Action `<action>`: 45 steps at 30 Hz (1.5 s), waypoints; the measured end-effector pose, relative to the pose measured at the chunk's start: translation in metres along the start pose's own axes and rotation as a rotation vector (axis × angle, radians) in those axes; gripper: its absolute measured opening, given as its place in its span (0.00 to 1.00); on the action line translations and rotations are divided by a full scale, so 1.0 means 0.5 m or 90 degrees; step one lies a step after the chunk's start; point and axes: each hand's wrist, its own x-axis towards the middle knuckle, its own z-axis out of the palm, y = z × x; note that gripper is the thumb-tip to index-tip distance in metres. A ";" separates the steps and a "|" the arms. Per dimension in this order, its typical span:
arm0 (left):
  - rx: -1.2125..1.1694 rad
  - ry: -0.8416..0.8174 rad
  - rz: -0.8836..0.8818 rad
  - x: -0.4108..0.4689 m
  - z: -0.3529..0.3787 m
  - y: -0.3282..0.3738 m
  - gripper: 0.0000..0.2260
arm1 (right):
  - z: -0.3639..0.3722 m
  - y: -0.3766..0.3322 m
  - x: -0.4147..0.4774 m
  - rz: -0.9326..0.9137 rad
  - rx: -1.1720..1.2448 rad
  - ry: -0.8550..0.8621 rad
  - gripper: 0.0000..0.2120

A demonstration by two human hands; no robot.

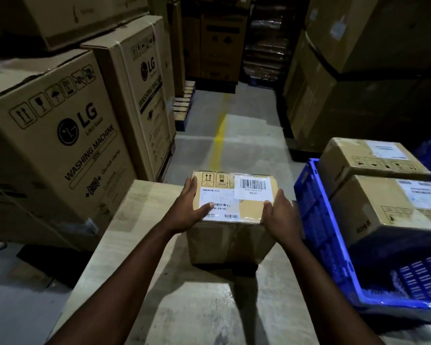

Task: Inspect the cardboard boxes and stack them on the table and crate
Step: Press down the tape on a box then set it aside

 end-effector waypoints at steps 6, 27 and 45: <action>0.350 0.001 0.102 0.013 0.020 0.059 0.33 | -0.005 -0.018 0.002 -0.180 -0.137 -0.046 0.31; 0.454 0.023 0.028 0.047 0.025 0.054 0.38 | 0.002 -0.014 0.047 -0.208 -0.198 -0.110 0.30; 0.478 0.036 0.087 0.092 0.030 0.053 0.35 | 0.039 -0.066 0.065 -0.246 -0.225 -0.104 0.31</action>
